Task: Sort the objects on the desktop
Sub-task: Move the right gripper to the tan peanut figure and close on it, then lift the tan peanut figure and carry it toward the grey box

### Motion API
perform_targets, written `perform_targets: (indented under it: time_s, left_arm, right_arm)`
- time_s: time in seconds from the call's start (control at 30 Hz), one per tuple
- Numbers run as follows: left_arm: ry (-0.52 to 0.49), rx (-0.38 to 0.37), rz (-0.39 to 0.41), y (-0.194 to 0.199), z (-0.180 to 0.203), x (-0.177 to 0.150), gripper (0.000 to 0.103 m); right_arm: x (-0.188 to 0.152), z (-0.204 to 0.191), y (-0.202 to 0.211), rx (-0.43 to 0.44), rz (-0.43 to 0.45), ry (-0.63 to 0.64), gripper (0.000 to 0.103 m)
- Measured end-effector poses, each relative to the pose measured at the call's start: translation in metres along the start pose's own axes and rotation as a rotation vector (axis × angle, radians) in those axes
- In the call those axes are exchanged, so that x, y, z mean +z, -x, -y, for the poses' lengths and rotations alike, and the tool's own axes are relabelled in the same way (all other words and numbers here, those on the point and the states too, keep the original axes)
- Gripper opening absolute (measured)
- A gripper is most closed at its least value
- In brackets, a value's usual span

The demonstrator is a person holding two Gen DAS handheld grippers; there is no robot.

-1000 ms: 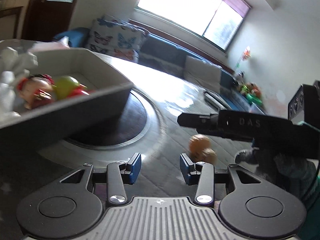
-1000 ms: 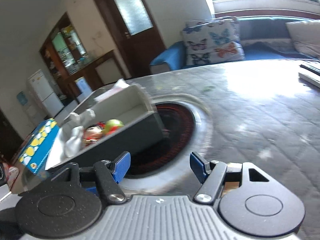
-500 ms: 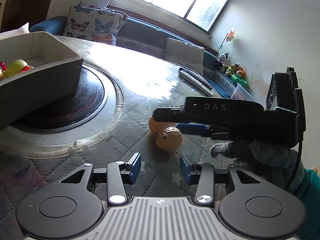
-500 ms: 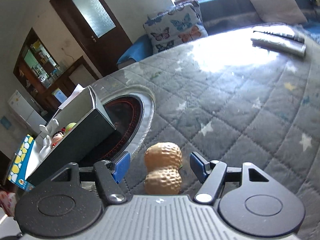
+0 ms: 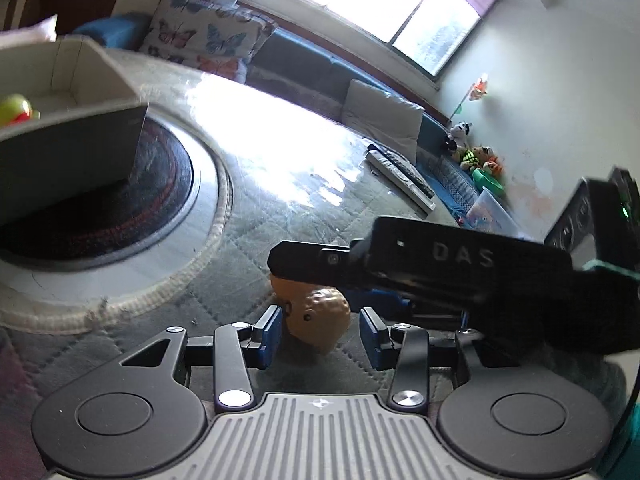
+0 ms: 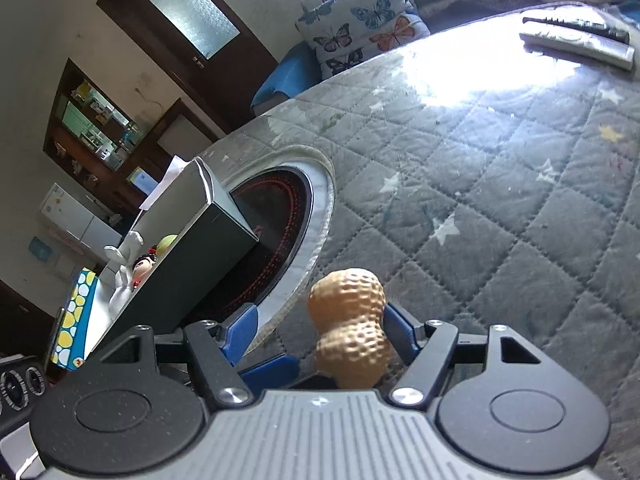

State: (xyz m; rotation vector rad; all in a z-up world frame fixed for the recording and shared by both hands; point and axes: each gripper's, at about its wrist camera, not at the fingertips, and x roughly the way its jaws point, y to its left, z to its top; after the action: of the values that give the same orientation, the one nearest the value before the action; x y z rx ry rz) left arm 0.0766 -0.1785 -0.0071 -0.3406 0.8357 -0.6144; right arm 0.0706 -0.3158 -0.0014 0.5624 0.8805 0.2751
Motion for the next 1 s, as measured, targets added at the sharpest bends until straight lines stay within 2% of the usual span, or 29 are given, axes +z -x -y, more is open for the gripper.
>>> perform_targets:
  time_s: [0.13,0.3,0.63,0.8,0.97,1.0]
  left_arm:
    - [0.037,0.015,-0.009,-0.006,-0.004,0.002,0.045]
    - [0.025,0.016,-0.019,-0.010,-0.010,0.004,0.043]
    - [-0.051,0.019,-0.019,-0.008,-0.001,0.001,0.043]
    - [-0.073,0.017,-0.020,-0.008,0.000,-0.001,0.043]
    - [-0.084,0.009,-0.016,-0.005,-0.002,-0.002,0.043]
    - [-0.087,0.009,-0.015,-0.005,-0.001,-0.002,0.043]
  right_arm:
    - [-0.002,0.001,-0.003,0.033,-0.021,-0.015,0.072]
    - [0.000,0.001,-0.006,0.042,-0.026,-0.004,0.072]
    - [0.009,0.003,-0.017,-0.032,0.012,0.035,0.071]
    - [0.007,-0.004,-0.019,-0.054,0.012,0.076,0.062]
    - [0.001,-0.010,-0.016,-0.064,0.023,0.117,0.045]
    - [0.000,-0.011,-0.015,-0.059,0.026,0.121,0.045]
